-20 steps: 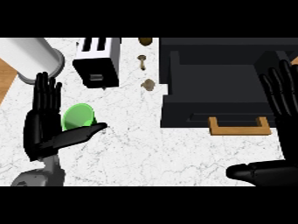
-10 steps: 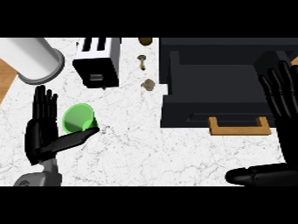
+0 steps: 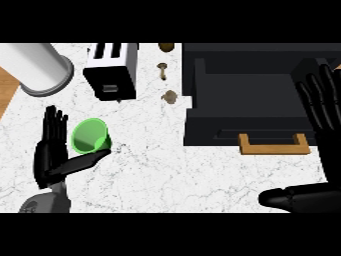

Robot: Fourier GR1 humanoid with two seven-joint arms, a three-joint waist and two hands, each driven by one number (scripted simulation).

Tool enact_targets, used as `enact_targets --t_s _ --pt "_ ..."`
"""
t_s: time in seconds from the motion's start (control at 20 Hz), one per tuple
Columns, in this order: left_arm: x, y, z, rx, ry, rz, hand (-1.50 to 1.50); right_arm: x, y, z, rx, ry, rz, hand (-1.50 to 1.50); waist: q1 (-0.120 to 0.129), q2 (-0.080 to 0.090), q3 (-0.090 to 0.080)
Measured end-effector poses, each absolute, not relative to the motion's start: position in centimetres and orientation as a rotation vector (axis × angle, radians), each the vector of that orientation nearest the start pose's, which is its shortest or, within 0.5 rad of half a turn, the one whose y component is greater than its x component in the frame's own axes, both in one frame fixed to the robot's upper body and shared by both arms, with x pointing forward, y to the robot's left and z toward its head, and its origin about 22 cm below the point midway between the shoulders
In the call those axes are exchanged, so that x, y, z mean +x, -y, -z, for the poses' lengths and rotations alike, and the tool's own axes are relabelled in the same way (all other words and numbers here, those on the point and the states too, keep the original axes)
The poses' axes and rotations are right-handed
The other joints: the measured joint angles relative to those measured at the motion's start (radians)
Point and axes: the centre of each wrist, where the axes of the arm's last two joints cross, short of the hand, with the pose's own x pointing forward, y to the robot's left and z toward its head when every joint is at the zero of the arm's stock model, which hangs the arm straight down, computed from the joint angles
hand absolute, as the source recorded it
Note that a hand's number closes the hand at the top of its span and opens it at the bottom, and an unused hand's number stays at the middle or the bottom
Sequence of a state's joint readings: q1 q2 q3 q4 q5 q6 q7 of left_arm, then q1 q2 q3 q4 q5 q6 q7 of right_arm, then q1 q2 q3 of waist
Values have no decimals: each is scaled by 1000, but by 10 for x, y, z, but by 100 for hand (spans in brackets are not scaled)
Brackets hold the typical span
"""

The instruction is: Pick up the cup, place it into the drawer and close the drawer

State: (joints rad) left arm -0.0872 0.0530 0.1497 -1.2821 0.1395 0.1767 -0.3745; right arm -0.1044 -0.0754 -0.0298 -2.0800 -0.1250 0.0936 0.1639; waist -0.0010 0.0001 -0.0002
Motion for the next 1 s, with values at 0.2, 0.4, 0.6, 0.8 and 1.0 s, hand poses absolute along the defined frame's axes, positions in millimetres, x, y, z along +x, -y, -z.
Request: enact_targets --t_s 0.2,0.4,0.6,0.8,1.0 --pt "253 -279 70 229 1711 -286 -150 227 234 -139 145 2008 -123 -150 -1 0 0" --pt "252 -279 87 235 1706 -310 -150 225 235 -142 141 2007 -123 -150 -1 0 0" --pt "256 -281 93 243 1707 -325 -150 224 230 -142 155 1999 -128 -150 -1 0 0" --pt "260 -281 106 251 1701 -332 -150 230 233 -143 152 1995 -140 -150 -1 0 0" --pt "257 -291 118 254 1695 -330 -150 228 230 -144 158 1998 -141 -150 -2 1 0"
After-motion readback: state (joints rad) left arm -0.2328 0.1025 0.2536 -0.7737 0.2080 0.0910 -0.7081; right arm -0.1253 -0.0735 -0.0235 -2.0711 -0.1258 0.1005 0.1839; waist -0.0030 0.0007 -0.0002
